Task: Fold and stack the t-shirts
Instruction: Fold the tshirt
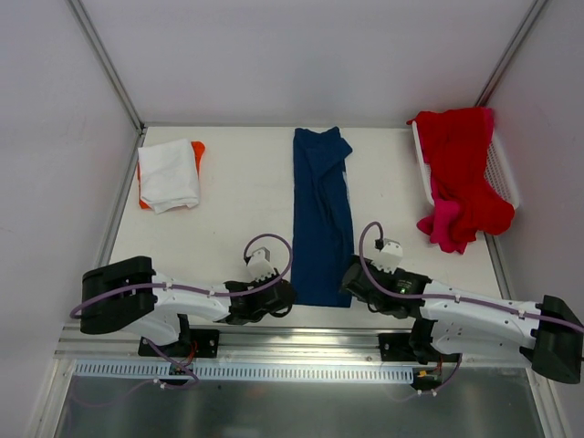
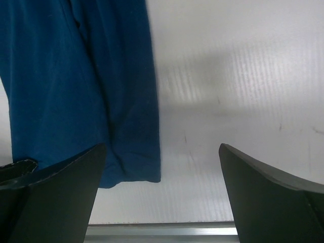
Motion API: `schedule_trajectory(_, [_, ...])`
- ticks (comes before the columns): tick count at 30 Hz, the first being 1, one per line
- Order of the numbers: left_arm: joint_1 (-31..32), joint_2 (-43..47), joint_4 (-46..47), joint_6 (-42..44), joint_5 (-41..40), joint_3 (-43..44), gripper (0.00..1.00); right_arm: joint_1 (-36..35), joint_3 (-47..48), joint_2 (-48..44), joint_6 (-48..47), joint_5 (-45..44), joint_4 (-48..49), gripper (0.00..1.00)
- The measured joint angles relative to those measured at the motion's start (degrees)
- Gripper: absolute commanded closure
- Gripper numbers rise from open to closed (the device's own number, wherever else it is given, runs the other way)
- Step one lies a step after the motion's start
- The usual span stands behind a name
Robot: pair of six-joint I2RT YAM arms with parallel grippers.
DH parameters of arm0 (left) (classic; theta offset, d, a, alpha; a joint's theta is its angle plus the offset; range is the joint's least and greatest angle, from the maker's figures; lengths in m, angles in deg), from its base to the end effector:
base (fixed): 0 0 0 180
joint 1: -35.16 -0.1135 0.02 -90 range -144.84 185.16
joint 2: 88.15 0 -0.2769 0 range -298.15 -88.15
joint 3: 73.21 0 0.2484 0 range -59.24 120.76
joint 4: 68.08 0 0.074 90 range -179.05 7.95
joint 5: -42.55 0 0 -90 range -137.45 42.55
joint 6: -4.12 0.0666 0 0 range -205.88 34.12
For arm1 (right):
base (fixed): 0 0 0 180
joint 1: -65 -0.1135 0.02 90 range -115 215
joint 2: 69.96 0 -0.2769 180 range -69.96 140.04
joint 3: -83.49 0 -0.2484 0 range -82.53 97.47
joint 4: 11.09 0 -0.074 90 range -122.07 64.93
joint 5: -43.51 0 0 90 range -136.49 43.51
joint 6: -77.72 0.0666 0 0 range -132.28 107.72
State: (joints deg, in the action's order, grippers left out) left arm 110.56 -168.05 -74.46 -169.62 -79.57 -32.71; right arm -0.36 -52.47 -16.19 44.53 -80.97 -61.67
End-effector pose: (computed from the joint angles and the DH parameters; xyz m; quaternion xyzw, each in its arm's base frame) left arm 0.0984 -0.2372 0.1350 -0.1686 0.8804 -0.3093 0.3175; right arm 0.1031 0.1343 0.1829 0.0069 0.9263 0.0757 0.3691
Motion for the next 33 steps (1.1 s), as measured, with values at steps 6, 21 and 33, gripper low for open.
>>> schedule_trajectory(6, [0.0,-0.9,-0.17,-0.35,-0.13,0.76,1.0,-3.43,-2.64,0.9,2.75,0.37,3.5,0.12])
schedule_trajectory(21, [0.0,-2.34,-0.17,-0.5,-0.11,2.01,1.0,-10.47,-6.69,6.08,12.02,-3.54,9.03,0.6])
schedule_trajectory(33, [0.0,-2.89,-0.2,-0.63,-0.15,2.47,1.0,-10.6,-6.29,9.84,13.51,-4.74,12.11,0.99])
